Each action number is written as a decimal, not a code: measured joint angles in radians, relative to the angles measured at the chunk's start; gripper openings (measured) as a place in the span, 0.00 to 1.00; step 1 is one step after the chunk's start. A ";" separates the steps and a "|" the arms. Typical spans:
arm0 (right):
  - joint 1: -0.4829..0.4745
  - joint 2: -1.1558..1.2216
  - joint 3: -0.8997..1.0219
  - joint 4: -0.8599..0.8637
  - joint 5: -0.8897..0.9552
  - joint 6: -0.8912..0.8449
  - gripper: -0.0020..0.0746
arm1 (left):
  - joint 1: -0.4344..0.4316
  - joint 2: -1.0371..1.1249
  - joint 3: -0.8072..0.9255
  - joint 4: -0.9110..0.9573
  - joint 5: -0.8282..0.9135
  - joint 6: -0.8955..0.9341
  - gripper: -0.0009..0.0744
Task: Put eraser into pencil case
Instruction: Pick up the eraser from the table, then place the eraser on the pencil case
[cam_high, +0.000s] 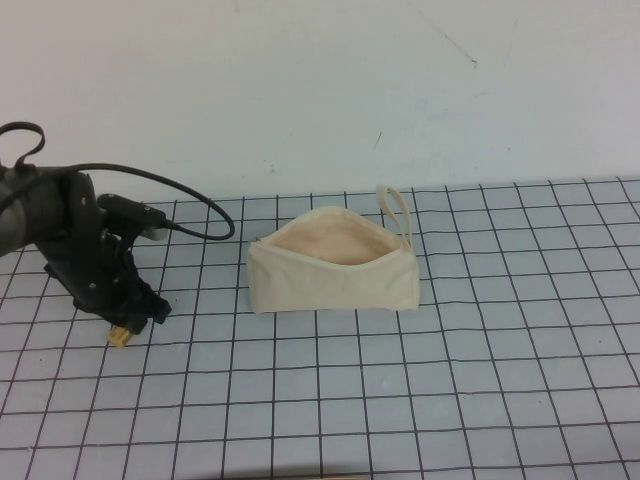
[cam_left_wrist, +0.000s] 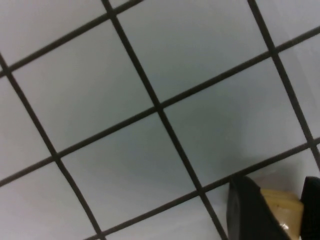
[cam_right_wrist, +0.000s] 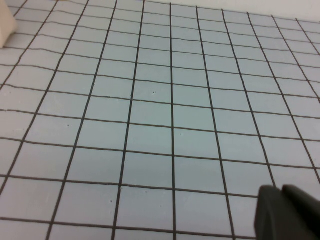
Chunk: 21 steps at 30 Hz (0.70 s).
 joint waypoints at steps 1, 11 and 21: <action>0.000 0.000 0.000 0.000 0.000 0.000 0.02 | 0.000 0.000 0.000 0.000 0.000 0.000 0.25; 0.000 0.000 0.000 0.000 0.000 0.000 0.02 | 0.000 0.011 -0.242 -0.121 0.288 -0.022 0.25; 0.000 0.000 0.000 0.000 0.000 0.020 0.02 | -0.076 -0.014 -0.614 -0.721 0.368 0.175 0.25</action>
